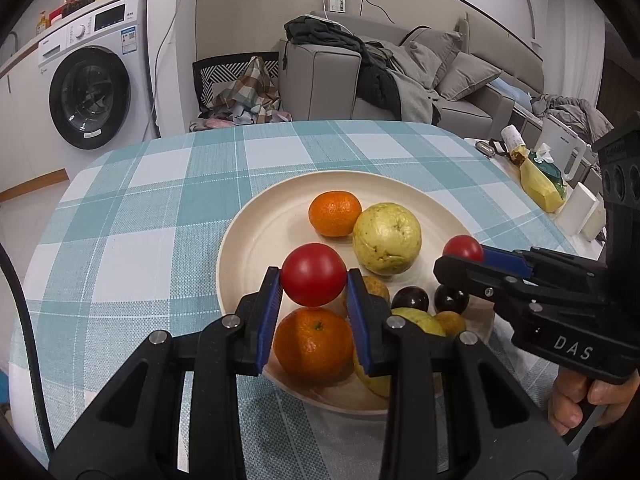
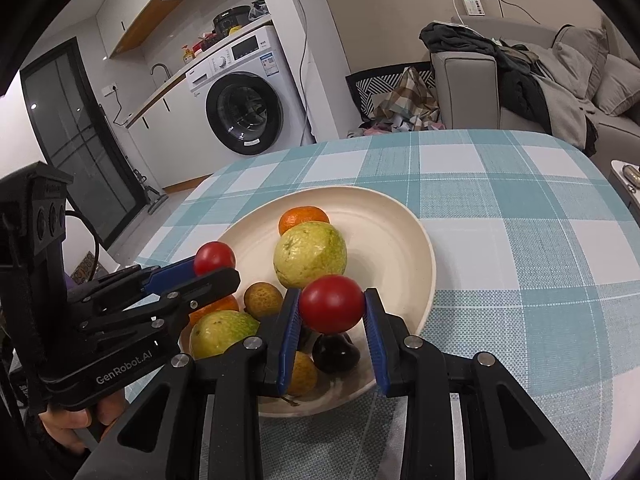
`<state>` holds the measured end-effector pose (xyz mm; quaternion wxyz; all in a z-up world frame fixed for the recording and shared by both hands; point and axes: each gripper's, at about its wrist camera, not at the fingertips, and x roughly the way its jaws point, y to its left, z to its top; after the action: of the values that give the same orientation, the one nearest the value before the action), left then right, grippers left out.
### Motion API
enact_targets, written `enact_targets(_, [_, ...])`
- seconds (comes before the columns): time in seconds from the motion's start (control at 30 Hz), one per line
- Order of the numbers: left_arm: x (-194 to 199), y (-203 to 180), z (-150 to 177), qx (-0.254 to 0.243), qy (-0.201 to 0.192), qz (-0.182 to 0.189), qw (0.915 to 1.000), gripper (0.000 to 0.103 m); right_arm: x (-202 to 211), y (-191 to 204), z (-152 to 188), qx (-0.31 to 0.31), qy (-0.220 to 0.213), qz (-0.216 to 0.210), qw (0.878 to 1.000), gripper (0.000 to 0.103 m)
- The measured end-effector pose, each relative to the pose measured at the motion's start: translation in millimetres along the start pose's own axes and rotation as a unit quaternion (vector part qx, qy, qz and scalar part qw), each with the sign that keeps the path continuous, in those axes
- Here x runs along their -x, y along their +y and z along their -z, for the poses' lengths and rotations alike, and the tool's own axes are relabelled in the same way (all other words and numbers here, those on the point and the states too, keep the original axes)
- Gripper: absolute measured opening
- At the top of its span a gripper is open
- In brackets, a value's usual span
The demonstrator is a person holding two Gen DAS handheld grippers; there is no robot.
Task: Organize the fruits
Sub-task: 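Release the tomato on the plate with the left tool while the right tool releases its tomato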
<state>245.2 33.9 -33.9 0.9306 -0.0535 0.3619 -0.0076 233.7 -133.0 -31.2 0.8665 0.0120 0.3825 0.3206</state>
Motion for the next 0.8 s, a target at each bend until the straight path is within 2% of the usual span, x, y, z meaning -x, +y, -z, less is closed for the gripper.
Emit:
enact_targets(0.1, [0, -1, 1, 0.0, 0.001, 0.004, 1.0, 0.029, 0, 0, 0, 0.0, 0.0, 0.003, 1.0, 0.036])
enact_targets(0.23, [7, -3, 1, -0.001, -0.009, 0.012, 0.9999, 0.033, 6, 2, 1, 0.005, -0.013, 0.005, 1.0, 0.05])
enact_targets(0.27, [8, -3, 2, 0.001, -0.009, 0.015, 0.9998, 0.036, 7, 2, 1, 0.007, -0.015, 0.006, 1.0, 0.051])
enact_targets(0.33, [14, -3, 5, 0.005, -0.017, 0.016, 0.9997, 0.053, 9, 2, 2, 0.009, -0.017, 0.007, 1.0, 0.051])
enact_targets(0.37, [18, -3, 6, 0.005, -0.022, 0.016, 0.9996, 0.056, 9, 1, 2, 0.009, -0.019, 0.008, 1.0, 0.053])
enact_targets(0.5, [35, -4, 9, 0.005, -0.05, 0.013, 0.9987, 0.082, 13, -2, 4, 0.008, -0.026, 0.009, 1.0, 0.063])
enact_targets(0.6, [47, -4, 14, 0.009, -0.063, 0.017, 0.9978, 0.085, 18, -2, 7, 0.012, -0.03, 0.014, 0.999, 0.075])
enact_targets(0.67, [51, -4, 17, 0.009, -0.065, 0.011, 0.9978, 0.091, 22, -2, 9, 0.014, -0.037, 0.013, 0.999, 0.086])
enact_targets(0.73, [57, -5, 22, 0.005, -0.069, 0.004, 0.9976, 0.102, 26, -1, 11, 0.019, -0.043, 0.013, 0.999, 0.088])
enact_targets(0.8, [64, -6, 26, 0.001, -0.079, 0.006, 0.9968, 0.102, 28, 0, 12, 0.023, -0.045, 0.013, 0.999, 0.091])
